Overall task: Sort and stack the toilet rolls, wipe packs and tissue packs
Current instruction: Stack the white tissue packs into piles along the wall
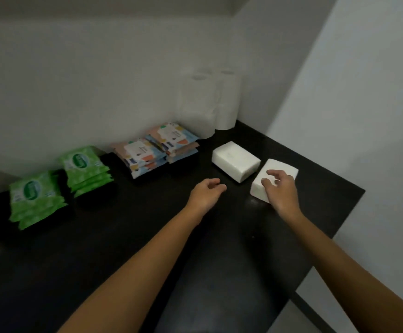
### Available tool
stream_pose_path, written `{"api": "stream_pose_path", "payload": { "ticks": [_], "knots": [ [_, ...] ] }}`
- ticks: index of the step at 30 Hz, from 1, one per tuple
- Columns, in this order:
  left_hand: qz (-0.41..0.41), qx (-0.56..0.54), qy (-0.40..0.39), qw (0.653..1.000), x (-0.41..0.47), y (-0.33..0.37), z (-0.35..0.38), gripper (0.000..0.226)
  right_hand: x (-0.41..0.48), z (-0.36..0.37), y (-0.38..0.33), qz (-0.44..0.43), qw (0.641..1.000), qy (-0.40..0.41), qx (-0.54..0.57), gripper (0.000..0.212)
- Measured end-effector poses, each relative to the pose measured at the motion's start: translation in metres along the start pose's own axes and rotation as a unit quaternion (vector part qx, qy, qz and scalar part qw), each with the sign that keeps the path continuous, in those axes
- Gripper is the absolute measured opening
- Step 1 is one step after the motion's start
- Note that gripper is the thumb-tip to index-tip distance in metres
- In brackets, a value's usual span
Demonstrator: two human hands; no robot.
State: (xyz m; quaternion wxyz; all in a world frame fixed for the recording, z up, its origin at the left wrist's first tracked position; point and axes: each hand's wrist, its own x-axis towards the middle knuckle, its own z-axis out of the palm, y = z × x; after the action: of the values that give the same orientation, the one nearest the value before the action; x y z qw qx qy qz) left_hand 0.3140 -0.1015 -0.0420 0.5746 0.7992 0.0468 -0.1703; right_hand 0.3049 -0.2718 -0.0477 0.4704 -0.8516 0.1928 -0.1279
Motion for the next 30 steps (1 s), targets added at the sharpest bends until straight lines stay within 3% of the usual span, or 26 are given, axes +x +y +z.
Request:
{"api": "stream_pose_path", "payload": {
  "ticks": [3, 11, 14, 18, 30],
  "knots": [
    [-0.015, 0.026, -0.050, 0.998, 0.017, 0.018, 0.029, 0.050, 0.023, -0.016, 0.018, 0.052, 0.998, 0.028, 0.003, 0.039],
    [-0.011, 0.055, -0.089, 0.994, 0.049, 0.038, 0.079, 0.054, 0.052, -0.022, 0.042, 0.148, 0.986, 0.016, 0.081, 0.067],
    [-0.026, 0.046, -0.086, 0.995, 0.054, 0.034, 0.091, 0.056, 0.052, -0.017, 0.051, 0.178, 0.979, 0.002, 0.100, 0.069],
    [-0.024, 0.028, -0.067, 0.997, 0.054, 0.031, 0.097, 0.050, 0.046, -0.016, 0.055, 0.163, 0.980, -0.007, 0.111, 0.051],
    [0.022, -0.076, -0.013, 0.997, 0.008, 0.026, 0.066, 0.040, 0.004, -0.024, 0.009, 0.078, 0.985, 0.013, 0.150, 0.051]
  ]
}}
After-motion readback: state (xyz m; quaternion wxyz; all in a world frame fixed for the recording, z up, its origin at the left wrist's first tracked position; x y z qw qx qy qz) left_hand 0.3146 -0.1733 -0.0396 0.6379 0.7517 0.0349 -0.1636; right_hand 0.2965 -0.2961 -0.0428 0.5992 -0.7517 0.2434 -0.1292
